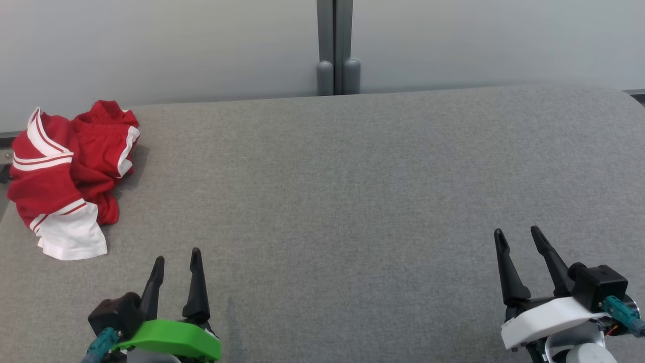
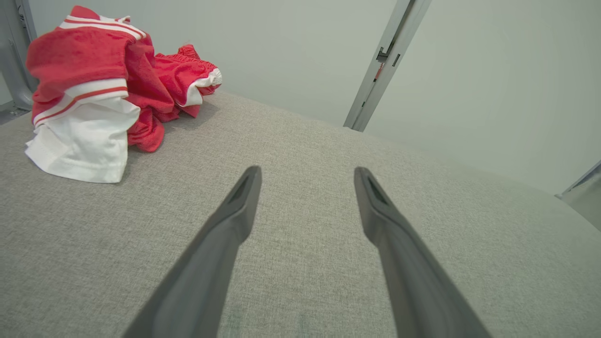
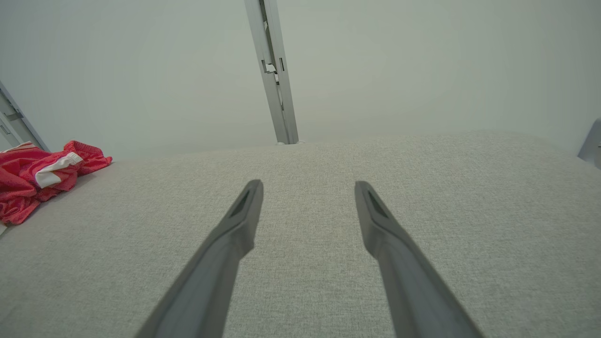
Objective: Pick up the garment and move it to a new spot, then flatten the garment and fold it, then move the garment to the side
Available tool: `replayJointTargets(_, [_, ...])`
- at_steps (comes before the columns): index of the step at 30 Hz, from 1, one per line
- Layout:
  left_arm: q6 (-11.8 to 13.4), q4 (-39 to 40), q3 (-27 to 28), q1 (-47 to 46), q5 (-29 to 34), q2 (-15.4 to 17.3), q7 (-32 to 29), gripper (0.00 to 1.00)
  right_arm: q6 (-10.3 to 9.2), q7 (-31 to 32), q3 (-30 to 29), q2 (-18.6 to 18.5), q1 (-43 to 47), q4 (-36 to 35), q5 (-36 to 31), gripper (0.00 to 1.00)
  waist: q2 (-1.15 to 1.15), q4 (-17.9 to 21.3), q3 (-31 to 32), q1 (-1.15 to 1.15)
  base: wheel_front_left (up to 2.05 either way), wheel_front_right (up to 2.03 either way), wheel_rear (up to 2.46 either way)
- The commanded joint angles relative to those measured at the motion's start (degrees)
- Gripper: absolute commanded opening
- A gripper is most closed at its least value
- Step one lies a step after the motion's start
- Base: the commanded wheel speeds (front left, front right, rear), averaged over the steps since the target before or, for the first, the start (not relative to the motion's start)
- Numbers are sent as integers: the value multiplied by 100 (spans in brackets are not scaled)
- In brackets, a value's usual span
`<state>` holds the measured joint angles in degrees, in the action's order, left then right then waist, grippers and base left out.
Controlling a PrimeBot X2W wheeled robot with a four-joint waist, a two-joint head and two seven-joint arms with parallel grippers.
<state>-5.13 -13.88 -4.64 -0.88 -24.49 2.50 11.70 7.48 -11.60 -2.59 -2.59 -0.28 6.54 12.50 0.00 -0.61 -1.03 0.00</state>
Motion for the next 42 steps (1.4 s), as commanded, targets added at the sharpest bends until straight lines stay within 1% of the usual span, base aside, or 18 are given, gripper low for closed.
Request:
replayJointTargets(1, [-41, -5, -16, 43, 120, 45, 48, 100, 1, -61, 19, -30, 79, -8, -134, 100, 0, -5, 3, 0, 0, 0, 0])
replayJointTargets(29, [-74, -234, -127, 117, 1118, 57, 368, 100, 1, -371, 129, -44, 176, -56, -1300, 100, 0, -46, -61, 0, 0, 0, 0])
replayJointTargets(42, [-55, -255, -115, 96, 1059, 56, 349, 100, 1, -370, 145, -43, 139, -46, -1202, 100, 0, -45, -81, 0, 0, 0, 0])
